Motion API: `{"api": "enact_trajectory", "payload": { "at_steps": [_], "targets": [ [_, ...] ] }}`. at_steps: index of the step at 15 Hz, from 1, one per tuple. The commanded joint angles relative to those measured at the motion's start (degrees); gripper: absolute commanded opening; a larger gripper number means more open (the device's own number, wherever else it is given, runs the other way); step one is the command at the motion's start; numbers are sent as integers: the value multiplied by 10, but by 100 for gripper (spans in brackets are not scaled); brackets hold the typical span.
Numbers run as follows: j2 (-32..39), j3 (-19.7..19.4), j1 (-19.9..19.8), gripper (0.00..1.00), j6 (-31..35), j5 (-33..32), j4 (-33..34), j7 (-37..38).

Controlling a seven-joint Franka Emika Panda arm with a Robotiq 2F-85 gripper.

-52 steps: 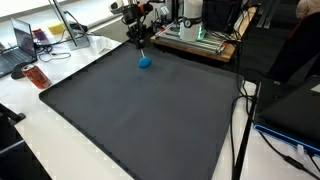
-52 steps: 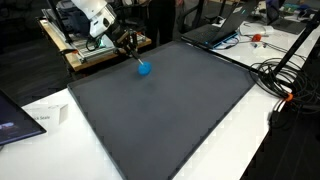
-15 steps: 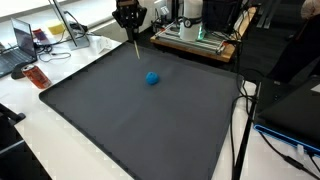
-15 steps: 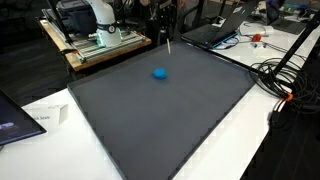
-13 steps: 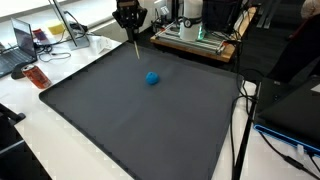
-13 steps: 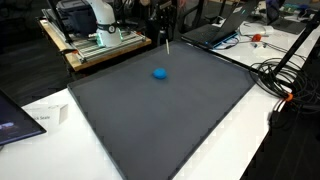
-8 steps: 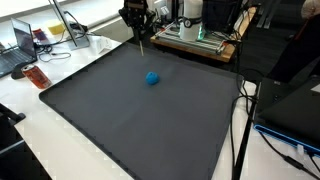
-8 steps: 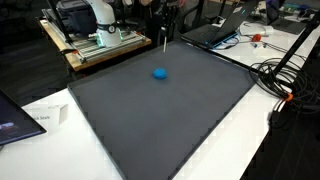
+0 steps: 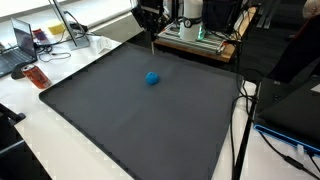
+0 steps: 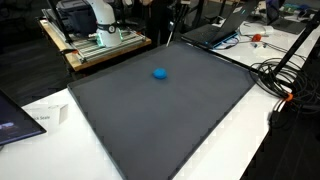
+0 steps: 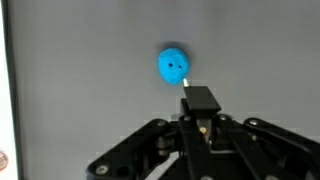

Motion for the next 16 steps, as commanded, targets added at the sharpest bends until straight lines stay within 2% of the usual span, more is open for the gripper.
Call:
{"api": "enact_trajectory", "payload": {
  "at_steps": [1,10,16],
  "targets": [
    [54,4,22,3,-62,-35,75,54],
    [161,-3,84,3,-158,-105,203,122],
    [229,-15,115,3,-202,-126,276,158]
  ]
}}
